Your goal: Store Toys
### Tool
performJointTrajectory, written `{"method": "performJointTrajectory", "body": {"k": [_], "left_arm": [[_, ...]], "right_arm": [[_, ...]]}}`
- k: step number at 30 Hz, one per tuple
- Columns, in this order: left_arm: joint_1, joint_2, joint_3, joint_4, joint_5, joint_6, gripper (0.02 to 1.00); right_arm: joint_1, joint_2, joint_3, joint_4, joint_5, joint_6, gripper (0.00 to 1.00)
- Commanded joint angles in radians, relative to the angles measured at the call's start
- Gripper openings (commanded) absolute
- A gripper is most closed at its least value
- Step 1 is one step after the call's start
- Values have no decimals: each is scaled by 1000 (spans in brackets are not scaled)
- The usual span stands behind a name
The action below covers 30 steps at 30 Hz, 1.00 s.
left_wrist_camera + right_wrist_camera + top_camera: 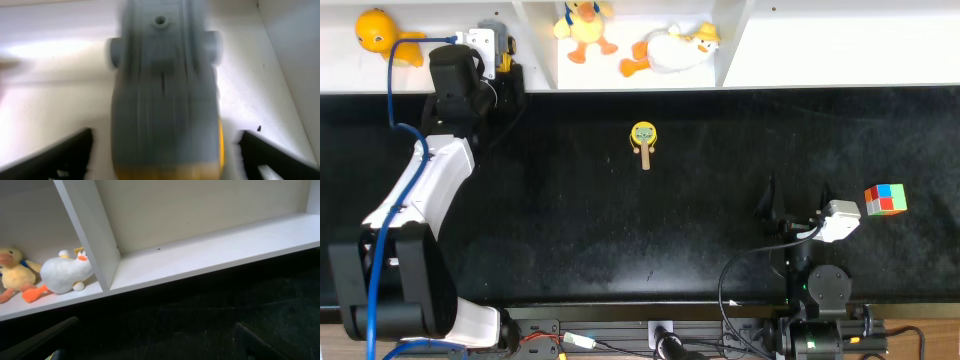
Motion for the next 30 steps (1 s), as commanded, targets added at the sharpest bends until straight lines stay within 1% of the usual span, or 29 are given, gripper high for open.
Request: {"method": "performJointTrajectory", "body": {"k": [1,4,7,13,17,20,25,30], "left_arm": [[3,-50,21,-22,-5,11,998],[3,-148,21,-67,-5,7,998],[0,-275,21,-181,-5,7,998],[-45,-562,20,-551,-5,-2,998],[-92,-735,6,-754,-5,-65,998],[-102,-852,-8,-855,-4,-126,998],[-102,-945,-8,-956,3,-128,998],[-102,-949,-8,-1019,3,-128,998]], "right_arm": [[6,-1,-14,5,-3,-2,996],[6,-1,-14,5,-4,-2,996],[6,-1,-14,5,-4,-2,996],[6,-1,-14,4,-4,-2,996],[6,-1,-14,5,-4,-2,996],[6,-1,-14,5,-4,-2,993],[6,-1,-14,4,-3,-2,996],[6,-1,-14,5,-4,-2,996]]}}
